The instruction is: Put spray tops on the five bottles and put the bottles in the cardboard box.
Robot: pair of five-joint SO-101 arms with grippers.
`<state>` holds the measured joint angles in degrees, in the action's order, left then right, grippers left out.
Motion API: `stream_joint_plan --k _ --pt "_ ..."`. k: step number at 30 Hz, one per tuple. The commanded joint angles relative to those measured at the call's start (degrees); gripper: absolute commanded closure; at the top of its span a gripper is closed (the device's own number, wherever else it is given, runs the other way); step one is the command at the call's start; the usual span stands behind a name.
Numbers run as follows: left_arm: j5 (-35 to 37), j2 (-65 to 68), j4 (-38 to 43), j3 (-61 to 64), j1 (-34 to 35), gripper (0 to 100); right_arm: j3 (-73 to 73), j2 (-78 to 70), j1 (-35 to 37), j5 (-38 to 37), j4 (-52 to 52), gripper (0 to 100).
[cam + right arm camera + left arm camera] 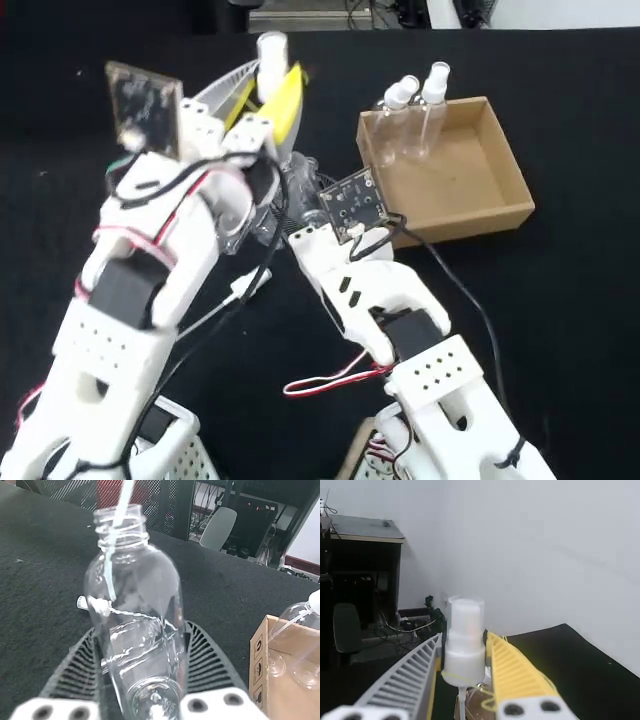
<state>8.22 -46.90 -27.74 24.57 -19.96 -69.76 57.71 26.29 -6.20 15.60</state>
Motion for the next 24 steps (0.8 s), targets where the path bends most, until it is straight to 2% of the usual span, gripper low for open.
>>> stream_joint_plan --k 1,4,9,19,24 --pt "0.26 -7.82 0.26 5.23 -0.75 97 0.48 2.24 0.18 0.35 -1.67 98.8" --pt "0.62 -8.26 0.26 8.40 -0.75 95 0.57 2.24 0.35 0.35 -1.67 98.8" --pt "0.79 -8.79 -0.18 10.07 -0.75 85 0.48 2.33 0.44 0.35 -1.41 98.8" --pt "0.79 -8.88 -0.35 8.84 2.07 85 -4.09 11.91 0.35 0.35 -1.32 98.8" --pt "0.79 -11.08 -6.68 5.05 -0.48 85 -4.70 11.91 0.26 0.35 -1.58 98.8"
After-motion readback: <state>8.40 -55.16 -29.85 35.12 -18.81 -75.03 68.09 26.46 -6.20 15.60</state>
